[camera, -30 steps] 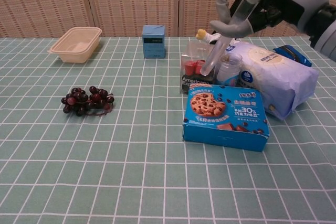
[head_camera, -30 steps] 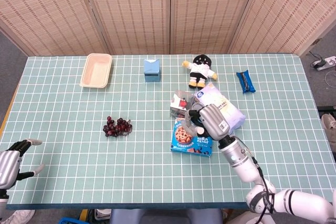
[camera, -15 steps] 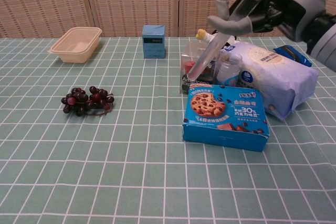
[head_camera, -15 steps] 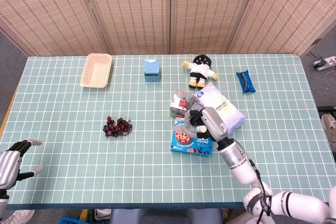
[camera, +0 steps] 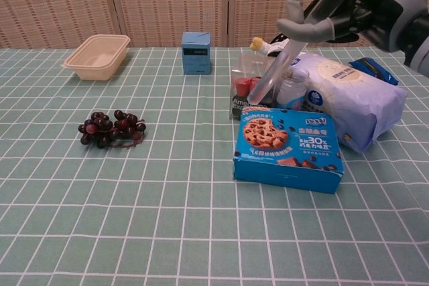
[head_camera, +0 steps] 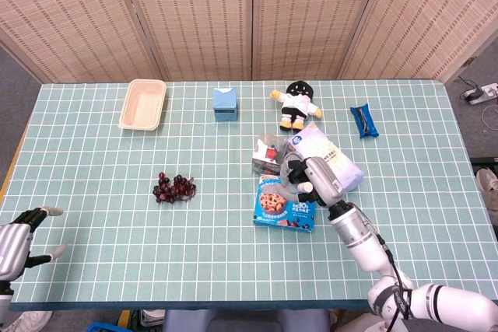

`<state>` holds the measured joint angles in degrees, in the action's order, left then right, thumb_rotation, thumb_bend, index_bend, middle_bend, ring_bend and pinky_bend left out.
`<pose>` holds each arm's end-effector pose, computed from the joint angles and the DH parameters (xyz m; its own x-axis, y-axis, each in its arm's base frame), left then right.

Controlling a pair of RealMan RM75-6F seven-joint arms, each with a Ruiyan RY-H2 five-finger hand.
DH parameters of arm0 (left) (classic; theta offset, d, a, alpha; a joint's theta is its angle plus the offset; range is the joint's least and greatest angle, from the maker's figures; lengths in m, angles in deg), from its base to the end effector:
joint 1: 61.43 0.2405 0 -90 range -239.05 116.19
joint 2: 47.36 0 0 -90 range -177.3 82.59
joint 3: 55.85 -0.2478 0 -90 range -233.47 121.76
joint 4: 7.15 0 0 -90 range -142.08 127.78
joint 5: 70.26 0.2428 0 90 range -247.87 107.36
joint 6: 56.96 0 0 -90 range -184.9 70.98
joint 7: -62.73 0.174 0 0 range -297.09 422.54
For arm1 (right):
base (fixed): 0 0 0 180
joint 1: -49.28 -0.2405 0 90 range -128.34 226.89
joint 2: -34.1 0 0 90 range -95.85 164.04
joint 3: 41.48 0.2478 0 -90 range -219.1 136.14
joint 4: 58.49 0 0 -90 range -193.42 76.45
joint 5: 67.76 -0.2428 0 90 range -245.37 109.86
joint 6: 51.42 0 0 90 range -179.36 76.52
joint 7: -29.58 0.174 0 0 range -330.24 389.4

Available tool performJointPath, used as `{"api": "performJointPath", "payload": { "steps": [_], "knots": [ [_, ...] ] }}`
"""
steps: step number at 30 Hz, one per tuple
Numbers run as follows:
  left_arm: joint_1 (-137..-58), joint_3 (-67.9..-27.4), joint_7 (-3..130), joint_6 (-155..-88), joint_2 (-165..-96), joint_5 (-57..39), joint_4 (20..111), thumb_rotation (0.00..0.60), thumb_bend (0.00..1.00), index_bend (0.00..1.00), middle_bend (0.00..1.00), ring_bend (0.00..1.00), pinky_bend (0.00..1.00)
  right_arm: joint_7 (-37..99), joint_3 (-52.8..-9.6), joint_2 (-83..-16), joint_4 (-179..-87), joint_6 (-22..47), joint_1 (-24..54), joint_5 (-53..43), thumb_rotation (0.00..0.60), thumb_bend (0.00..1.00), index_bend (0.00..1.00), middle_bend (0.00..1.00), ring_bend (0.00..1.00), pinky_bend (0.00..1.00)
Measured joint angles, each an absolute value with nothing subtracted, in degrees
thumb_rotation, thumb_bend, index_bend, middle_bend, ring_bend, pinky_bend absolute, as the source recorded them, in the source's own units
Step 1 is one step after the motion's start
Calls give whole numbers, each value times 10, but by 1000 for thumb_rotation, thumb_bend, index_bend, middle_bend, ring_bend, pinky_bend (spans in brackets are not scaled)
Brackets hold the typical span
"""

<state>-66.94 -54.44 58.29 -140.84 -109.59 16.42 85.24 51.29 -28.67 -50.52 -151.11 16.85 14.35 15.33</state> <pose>-0.3196 0.2108 0.1280 0.3563 0.0433 0.9334 0.9343 -0.0268 -0.3555 -0.0983 -0.3428 0.0009 -0.2384 -0.2916 0.9264 -0.8483 -0.4018 -0.3448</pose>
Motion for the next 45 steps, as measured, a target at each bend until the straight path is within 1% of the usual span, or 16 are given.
{"api": "performJointPath", "payload": {
  "steps": [5,9,12,15,22,25,27,29,34,37,40,45],
  "knots": [
    [-669,-544,583,-1409,-1096,164,853,600,99,413,355,344,572,370,-298,-533,-1458,209,143,195,600,512,851,1000,1000,1000],
    [-669,-544,582,-1410,-1095,165,854,600,99,413,355,344,572,335,-301,-544,-1445,219,143,203,600,512,851,1000,1000,1000],
    [-669,-544,580,-1410,-1095,164,854,600,100,414,355,344,572,371,-300,-546,-1455,217,144,196,600,513,851,1000,1000,1000],
    [-669,-544,579,-1410,-1095,164,853,600,100,417,355,344,572,441,-296,-543,-1478,210,146,184,600,512,851,1000,1000,1000],
    [-668,-544,582,-1411,-1096,163,854,600,99,417,355,344,572,645,-286,-510,-1536,169,147,156,600,512,851,1000,1000,1000],
    [-669,-544,583,-1410,-1096,163,854,600,99,419,355,344,572,665,-286,-506,-1535,167,147,156,600,512,851,1000,1000,1000],
    [-669,-544,584,-1409,-1096,163,853,600,99,419,355,344,572,650,-288,-505,-1531,167,148,157,600,513,851,1000,1000,1000],
    [-669,-544,584,-1409,-1096,163,853,600,99,420,355,344,572,606,-290,-507,-1523,170,148,161,600,513,851,1000,1000,1000],
    [-669,-544,585,-1410,-1096,164,854,600,99,420,355,344,572,444,-295,-518,-1497,186,148,171,600,513,851,1000,1000,1000],
    [-668,-544,584,-1411,-1095,164,855,600,99,420,355,344,572,380,-297,-524,-1489,192,149,174,600,512,851,1000,1000,1000],
    [-668,-544,582,-1411,-1095,164,855,600,99,420,355,344,572,372,-297,-528,-1488,194,149,172,600,512,851,1000,1000,1000],
    [-669,-544,582,-1410,-1095,163,854,600,99,420,355,344,572,432,-288,-528,-1500,194,151,158,600,513,851,1000,1000,1000]
  ]
}}
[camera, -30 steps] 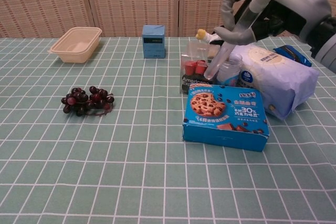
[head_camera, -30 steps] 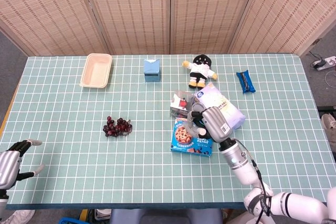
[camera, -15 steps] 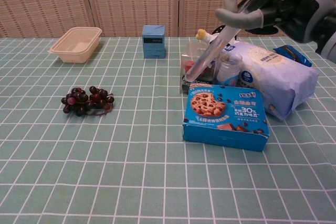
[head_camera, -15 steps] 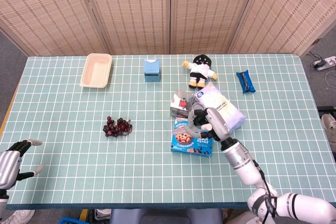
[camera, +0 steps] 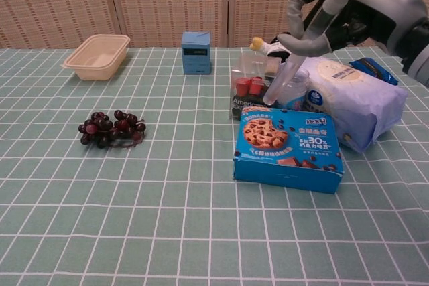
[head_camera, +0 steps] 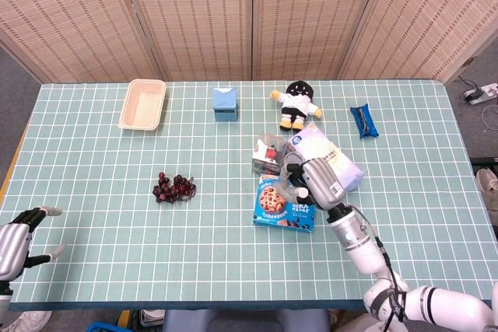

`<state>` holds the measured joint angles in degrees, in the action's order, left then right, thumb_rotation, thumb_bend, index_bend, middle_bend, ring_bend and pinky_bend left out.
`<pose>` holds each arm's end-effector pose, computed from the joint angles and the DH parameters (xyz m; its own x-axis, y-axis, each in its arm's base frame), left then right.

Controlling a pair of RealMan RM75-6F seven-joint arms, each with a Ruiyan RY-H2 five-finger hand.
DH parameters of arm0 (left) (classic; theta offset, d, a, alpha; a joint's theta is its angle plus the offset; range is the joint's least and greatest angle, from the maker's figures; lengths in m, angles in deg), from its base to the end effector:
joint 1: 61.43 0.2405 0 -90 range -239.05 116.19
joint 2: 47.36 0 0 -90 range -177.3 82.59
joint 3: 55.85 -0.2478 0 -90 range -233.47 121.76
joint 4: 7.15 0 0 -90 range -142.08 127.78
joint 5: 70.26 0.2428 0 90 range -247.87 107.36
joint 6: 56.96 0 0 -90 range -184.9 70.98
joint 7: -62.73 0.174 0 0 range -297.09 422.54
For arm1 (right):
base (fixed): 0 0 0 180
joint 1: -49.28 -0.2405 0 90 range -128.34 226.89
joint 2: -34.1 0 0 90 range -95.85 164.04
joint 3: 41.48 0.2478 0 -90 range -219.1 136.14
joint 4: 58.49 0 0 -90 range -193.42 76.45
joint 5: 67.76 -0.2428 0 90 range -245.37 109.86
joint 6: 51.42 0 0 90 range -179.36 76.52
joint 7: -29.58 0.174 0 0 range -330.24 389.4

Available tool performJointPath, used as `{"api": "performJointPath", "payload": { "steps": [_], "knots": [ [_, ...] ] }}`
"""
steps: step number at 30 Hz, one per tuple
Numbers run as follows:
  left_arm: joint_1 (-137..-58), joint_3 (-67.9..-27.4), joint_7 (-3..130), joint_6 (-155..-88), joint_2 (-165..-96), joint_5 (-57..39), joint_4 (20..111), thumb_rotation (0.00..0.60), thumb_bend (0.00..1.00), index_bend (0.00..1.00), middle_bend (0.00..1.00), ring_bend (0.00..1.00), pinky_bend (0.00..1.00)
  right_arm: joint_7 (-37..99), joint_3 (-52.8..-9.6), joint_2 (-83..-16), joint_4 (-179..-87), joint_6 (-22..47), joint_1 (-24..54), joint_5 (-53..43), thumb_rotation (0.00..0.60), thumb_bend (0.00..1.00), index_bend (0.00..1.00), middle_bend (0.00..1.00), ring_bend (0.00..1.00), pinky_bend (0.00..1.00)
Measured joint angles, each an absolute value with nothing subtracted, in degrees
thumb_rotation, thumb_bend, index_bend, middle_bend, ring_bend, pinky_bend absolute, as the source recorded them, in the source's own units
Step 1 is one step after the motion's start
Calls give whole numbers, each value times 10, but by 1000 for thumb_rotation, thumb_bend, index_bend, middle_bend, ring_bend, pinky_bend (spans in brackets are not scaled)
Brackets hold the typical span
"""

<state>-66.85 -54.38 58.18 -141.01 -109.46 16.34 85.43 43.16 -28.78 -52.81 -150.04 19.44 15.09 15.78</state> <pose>-0.3193 0.2105 0.1291 0.3533 0.0399 0.9347 0.9355 -0.0243 -0.3526 -0.0981 -0.3391 -0.0022 -0.1537 -0.2047 0.9667 -0.8693 -0.4372 -0.2308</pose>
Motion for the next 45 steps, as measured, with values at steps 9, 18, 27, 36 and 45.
{"api": "performJointPath", "payload": {
  "steps": [9,18,27,36,45],
  "knots": [
    [-667,-543,579,-1413,-1094,163,856,600,99,420,355,344,572,429,-243,-518,-1548,204,154,100,600,512,851,1000,1000,1000],
    [-667,-544,580,-1412,-1093,163,857,600,100,420,355,344,572,372,-200,-494,-1586,195,152,14,600,512,851,1000,1000,1000],
    [-668,-543,580,-1408,-1093,160,857,600,99,420,355,344,572,366,-178,-493,-1548,170,146,-53,600,513,851,1000,1000,1000],
    [-668,-542,574,-1407,-1091,157,857,600,99,420,355,344,572,385,-181,-515,-1507,144,135,-62,600,513,851,1000,1000,1000],
    [-666,-542,571,-1412,-1089,159,858,600,99,419,355,344,572,394,-188,-532,-1482,133,131,-63,600,513,851,1000,1000,1000]
  ]
}}
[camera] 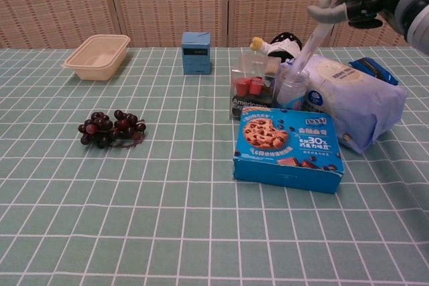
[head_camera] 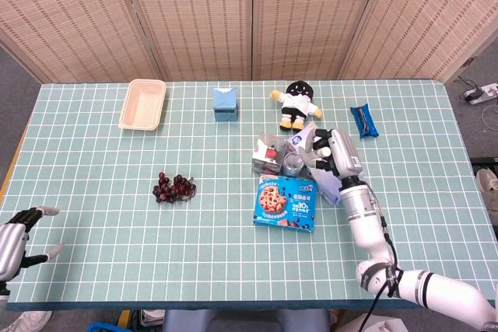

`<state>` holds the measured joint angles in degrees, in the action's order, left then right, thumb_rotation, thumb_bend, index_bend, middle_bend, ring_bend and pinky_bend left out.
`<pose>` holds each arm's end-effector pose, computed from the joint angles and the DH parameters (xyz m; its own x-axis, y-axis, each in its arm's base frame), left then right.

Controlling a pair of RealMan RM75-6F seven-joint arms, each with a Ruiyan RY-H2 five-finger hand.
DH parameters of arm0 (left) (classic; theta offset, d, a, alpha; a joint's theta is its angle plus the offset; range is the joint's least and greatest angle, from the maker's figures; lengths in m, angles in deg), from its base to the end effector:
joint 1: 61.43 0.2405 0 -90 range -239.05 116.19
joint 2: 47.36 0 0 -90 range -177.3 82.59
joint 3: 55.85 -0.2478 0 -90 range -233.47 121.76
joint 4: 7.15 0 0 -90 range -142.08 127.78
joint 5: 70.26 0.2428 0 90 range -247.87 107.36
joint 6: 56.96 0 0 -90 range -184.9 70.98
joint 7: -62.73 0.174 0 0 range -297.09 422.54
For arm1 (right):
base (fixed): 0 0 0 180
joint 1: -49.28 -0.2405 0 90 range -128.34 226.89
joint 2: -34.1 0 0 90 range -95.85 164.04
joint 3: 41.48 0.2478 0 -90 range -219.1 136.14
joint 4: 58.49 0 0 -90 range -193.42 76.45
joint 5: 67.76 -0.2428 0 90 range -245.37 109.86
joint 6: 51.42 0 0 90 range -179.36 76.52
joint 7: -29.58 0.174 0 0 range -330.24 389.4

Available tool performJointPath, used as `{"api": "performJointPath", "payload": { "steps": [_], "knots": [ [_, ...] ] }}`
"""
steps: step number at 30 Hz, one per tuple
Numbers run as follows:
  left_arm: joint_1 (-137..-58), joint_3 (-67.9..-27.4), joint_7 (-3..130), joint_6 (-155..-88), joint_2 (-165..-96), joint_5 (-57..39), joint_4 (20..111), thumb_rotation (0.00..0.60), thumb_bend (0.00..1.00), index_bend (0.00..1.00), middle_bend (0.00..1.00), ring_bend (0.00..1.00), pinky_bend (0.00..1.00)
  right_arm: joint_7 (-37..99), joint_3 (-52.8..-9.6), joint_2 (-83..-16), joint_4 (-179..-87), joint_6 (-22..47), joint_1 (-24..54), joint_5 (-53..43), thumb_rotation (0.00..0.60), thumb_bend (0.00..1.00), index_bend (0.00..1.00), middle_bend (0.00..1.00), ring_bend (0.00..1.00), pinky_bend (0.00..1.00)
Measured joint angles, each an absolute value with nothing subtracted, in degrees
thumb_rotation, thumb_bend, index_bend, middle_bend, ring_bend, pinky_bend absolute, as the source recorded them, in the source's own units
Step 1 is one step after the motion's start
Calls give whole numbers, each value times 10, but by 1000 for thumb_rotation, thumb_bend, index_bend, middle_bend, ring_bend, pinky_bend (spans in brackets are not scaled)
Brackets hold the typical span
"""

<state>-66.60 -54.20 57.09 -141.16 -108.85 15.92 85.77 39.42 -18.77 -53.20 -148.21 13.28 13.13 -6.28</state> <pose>-0.3206 0.2099 0.1334 0.3388 0.0351 0.9402 0.9409 -0.0129 -0.3385 -0.1234 -0.3995 0.0172 -0.2905 -0.1150 0.9499 -0.9405 -0.1483 -0.3056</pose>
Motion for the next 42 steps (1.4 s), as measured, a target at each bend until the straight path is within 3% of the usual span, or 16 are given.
{"api": "performJointPath", "payload": {
  "steps": [14,20,28,35,42],
  "knots": [
    [-665,-542,569,-1413,-1087,159,859,600,99,422,355,345,572,410,-210,-569,-1398,109,122,-43,600,512,845,1000,1000,1000],
    [-664,-541,566,-1414,-1085,159,859,600,100,419,355,345,572,418,-214,-587,-1369,104,118,-32,600,491,653,1000,1000,1000],
    [-664,-541,567,-1414,-1085,159,860,600,99,418,355,345,572,420,-213,-589,-1367,103,118,-27,600,333,438,1000,1000,1000],
    [-664,-542,570,-1411,-1085,158,860,600,99,417,355,345,572,422,-212,-582,-1369,104,122,-24,600,113,377,1000,1000,1000],
    [-665,-542,573,-1409,-1086,156,860,600,99,417,355,345,572,430,-212,-573,-1375,103,127,-21,600,46,340,1000,1000,1000]
  ]
}}
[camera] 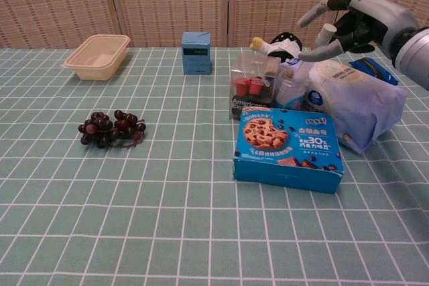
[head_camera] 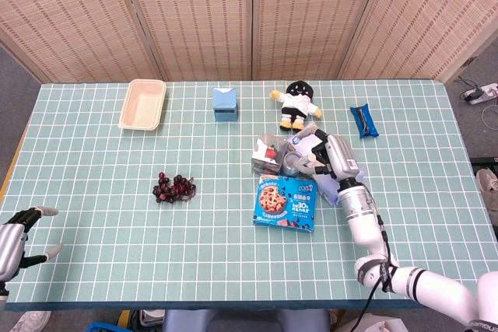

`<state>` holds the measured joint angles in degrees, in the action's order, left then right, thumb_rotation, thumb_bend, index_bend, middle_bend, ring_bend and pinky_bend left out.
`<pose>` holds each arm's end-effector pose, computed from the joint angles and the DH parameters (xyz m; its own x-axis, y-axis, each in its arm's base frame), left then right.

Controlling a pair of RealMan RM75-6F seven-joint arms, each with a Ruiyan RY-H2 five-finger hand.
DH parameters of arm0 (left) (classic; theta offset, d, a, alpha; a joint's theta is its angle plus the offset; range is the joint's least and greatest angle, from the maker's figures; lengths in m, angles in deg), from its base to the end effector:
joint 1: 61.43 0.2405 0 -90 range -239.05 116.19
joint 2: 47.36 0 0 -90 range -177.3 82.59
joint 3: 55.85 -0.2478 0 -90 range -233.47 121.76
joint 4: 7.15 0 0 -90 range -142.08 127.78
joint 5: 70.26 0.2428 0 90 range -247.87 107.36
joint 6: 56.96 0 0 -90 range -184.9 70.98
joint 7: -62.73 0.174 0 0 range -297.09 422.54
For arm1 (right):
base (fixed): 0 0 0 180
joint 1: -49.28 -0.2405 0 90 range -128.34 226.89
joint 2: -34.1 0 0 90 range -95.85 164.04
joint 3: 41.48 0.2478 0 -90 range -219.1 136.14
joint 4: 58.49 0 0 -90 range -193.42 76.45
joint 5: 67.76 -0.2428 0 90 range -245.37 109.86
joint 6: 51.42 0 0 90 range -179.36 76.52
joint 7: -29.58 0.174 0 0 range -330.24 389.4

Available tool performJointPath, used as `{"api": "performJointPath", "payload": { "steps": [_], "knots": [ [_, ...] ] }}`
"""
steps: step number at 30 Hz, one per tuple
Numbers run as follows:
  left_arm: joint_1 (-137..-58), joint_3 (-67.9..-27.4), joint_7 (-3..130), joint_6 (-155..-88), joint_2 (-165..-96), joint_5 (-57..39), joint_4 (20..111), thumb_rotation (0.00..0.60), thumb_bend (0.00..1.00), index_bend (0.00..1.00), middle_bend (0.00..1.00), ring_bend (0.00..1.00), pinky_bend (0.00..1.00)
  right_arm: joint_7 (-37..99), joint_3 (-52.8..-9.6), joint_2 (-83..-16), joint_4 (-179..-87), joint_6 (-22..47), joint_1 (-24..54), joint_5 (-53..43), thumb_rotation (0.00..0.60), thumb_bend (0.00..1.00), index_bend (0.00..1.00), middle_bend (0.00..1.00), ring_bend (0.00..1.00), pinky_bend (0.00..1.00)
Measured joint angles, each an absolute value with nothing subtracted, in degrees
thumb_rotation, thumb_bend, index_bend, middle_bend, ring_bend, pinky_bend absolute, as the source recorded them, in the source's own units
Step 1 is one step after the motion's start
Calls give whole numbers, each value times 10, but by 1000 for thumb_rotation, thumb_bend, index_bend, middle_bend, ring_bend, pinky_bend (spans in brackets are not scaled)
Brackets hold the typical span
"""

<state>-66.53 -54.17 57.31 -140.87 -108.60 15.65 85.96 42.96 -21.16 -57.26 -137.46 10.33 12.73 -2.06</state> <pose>-0.3216 0.2096 0.1341 0.3428 0.0394 0.9386 0.9394 -0.0069 -0.3428 -0.1526 -0.4089 -0.0077 -0.2111 -0.1385 0.9676 -0.9620 -0.1461 -0.2308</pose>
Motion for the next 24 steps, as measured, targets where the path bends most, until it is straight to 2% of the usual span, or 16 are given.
{"api": "performJointPath", "payload": {
  "steps": [6,12,16,18,21,23,24],
  "knots": [
    [-665,-541,572,-1408,-1086,155,858,600,99,416,355,345,572,415,-223,-547,-1400,133,142,10,600,35,322,1000,1000,1000],
    [-666,-542,581,-1407,-1087,155,859,600,99,415,355,345,572,344,-248,-487,-1465,166,172,36,600,1,71,988,1000,1000],
    [-664,-539,586,-1410,-1087,149,864,600,99,412,355,345,572,267,-272,-435,-1522,209,206,53,600,0,4,908,979,1000],
    [-663,-538,588,-1413,-1087,148,866,600,99,412,355,345,572,234,-283,-418,-1538,237,225,62,600,0,0,860,931,1000],
    [-661,-539,597,-1418,-1086,151,869,600,99,412,355,346,572,187,-302,-397,-1559,290,260,79,600,0,0,752,799,988],
    [-660,-539,604,-1422,-1085,153,872,600,99,412,355,345,572,161,-317,-388,-1567,326,287,91,600,22,0,679,699,930],
    [-659,-539,609,-1426,-1085,155,874,600,100,412,355,345,572,152,-324,-385,-1568,340,300,94,600,49,0,632,631,869]
  ]
}}
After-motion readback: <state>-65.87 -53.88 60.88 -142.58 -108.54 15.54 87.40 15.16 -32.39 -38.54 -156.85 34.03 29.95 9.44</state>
